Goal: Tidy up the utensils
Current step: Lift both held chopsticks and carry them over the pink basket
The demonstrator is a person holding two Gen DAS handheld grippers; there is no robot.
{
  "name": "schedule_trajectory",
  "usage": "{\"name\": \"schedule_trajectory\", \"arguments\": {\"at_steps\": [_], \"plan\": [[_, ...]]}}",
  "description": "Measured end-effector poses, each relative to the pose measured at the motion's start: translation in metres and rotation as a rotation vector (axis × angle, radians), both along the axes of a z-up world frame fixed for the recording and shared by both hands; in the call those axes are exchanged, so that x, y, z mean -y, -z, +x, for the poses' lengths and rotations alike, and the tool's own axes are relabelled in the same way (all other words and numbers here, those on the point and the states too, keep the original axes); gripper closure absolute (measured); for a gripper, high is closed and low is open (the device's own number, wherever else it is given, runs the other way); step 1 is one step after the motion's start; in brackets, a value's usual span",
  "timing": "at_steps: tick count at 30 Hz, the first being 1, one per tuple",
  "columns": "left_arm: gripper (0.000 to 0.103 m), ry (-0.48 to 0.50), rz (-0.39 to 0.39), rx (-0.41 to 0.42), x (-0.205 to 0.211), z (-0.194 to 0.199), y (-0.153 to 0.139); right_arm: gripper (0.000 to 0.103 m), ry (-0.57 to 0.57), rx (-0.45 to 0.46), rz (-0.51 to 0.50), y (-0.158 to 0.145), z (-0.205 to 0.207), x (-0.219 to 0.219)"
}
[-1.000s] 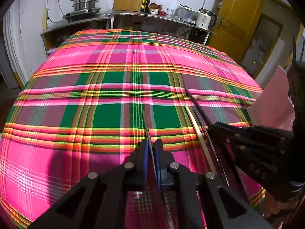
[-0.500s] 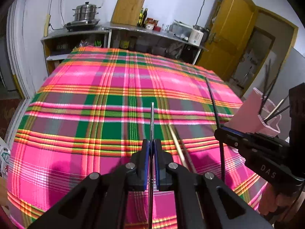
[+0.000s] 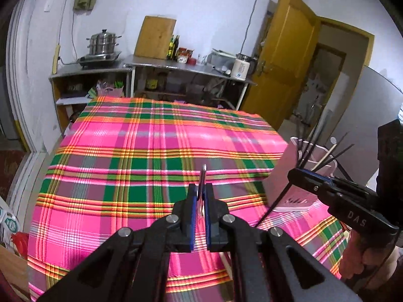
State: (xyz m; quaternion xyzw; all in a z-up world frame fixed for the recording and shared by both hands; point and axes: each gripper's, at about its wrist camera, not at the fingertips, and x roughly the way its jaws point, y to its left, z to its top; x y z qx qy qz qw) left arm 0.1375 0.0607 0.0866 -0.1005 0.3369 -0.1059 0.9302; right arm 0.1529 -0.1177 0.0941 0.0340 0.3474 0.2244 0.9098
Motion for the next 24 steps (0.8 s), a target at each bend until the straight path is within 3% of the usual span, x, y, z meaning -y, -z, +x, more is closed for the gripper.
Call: {"name": "schedule_trajectory", "arguments": {"at_steps": [24], "plan": [[0.097, 0.21, -0.027, -0.003, 0.099, -0.007, -0.037, 0.097, 0.191, 0.074, 0.067, -0.037, -0.052, 0.102]]}}
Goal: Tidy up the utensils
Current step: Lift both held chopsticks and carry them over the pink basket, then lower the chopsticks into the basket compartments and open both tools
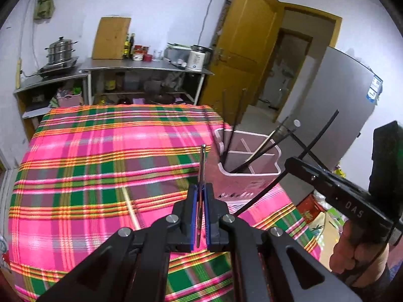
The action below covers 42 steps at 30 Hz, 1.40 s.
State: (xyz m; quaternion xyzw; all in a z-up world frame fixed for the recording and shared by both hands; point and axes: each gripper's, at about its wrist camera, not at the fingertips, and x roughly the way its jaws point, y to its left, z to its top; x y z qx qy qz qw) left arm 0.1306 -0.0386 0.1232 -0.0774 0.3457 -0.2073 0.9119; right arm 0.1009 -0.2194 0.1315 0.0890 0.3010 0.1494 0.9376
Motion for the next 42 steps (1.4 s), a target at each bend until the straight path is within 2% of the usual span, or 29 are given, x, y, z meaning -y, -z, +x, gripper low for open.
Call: {"name": "schedule_trajectory", "arguments": {"at_steps": [10, 20, 42], "plan": [[0.097, 0.044, -0.035, 0.045, 0.038, 0.031, -0.035, 0.097, 0.085, 0.058, 0.014, -0.028, 0.012, 0.04], [0.097, 0.052, -0.056, 0.094, 0.064, 0.064, -0.061, 0.097, 0.139, 0.11, 0.022, -0.046, 0.029, 0.056], [0.097, 0.077, -0.006, 0.005, 0.091, 0.096, 0.0, 0.098, 0.143, 0.007, 0.007, 0.005, 0.066, 0.056]]}}
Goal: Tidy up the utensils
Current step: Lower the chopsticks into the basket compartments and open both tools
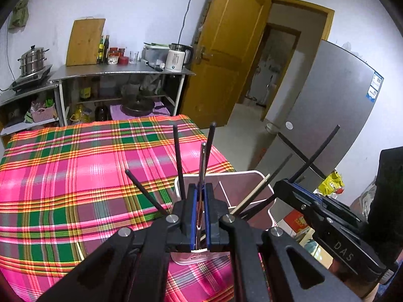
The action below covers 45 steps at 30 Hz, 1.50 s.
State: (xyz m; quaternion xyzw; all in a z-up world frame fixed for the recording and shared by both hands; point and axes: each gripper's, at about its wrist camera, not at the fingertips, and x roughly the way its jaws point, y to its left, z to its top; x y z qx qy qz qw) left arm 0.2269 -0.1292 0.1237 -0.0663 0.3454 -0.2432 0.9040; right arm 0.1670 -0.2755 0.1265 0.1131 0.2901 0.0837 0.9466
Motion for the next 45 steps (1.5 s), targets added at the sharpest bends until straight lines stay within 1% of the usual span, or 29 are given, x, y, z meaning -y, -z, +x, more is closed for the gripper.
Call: {"name": "schedule_trajectory", "arguments": {"at_steps": [10, 19, 22, 29, 34, 36, 38, 40, 45], "plan": [[0.097, 0.012, 0.019, -0.027, 0.003, 0.002, 0.017, 0.098, -0.006, -0.023, -0.018, 0.013, 0.001, -0.003], [0.097, 0.003, 0.026, -0.056, -0.006, -0.004, 0.034, 0.098, -0.017, -0.074, -0.017, 0.033, -0.003, -0.006], [0.097, 0.014, 0.014, -0.07, -0.008, -0.008, 0.038, 0.097, -0.02, -0.089, -0.014, 0.038, -0.005, -0.006], [0.097, 0.026, 0.038, -0.088, -0.005, -0.008, 0.047, 0.097, -0.015, -0.101, -0.015, 0.04, -0.004, -0.004], [0.095, 0.016, 0.055, -0.094, -0.004, -0.007, 0.046, 0.097, -0.016, -0.117, -0.002, 0.04, -0.001, -0.003], [0.095, 0.018, 0.065, -0.088, -0.004, -0.009, 0.044, 0.096, -0.015, -0.129, -0.001, 0.04, -0.003, -0.002], [0.092, 0.014, 0.064, -0.076, -0.007, -0.012, 0.04, 0.092, -0.005, -0.126, 0.0, 0.038, -0.006, 0.0], [0.077, 0.008, 0.052, -0.066, -0.012, -0.016, 0.036, 0.089, -0.003, -0.115, 0.005, 0.035, -0.013, 0.002], [0.076, -0.022, 0.033, -0.049, -0.029, -0.031, 0.029, 0.083, 0.001, -0.089, -0.004, 0.028, -0.026, 0.003]]}}
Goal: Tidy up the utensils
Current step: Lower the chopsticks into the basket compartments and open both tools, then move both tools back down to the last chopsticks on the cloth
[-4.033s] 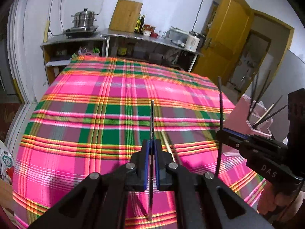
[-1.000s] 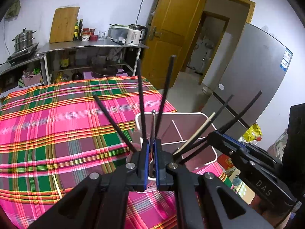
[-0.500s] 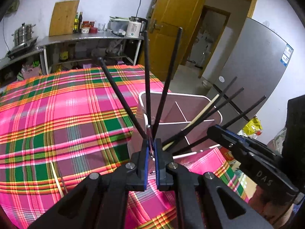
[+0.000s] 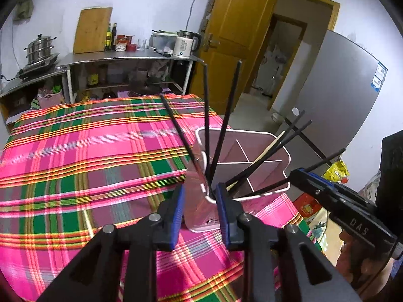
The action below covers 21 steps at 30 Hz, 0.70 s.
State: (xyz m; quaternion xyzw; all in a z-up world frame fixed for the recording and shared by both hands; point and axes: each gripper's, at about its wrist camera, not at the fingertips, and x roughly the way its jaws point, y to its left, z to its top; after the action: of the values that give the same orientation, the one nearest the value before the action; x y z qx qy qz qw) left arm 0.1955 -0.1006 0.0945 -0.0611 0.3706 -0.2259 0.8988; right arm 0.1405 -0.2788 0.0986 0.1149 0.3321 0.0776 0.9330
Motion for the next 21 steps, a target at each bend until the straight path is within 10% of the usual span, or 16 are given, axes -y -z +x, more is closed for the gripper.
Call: {"name": "schedule_trajectory", "arguments": {"at_steps": [21], "plan": [[0.076, -0.138, 0.029, 0.087, -0.059, -0.106, -0.01, 0.082, -0.092, 0.091, 0.008, -0.028, -0.076, -0.029]]}}
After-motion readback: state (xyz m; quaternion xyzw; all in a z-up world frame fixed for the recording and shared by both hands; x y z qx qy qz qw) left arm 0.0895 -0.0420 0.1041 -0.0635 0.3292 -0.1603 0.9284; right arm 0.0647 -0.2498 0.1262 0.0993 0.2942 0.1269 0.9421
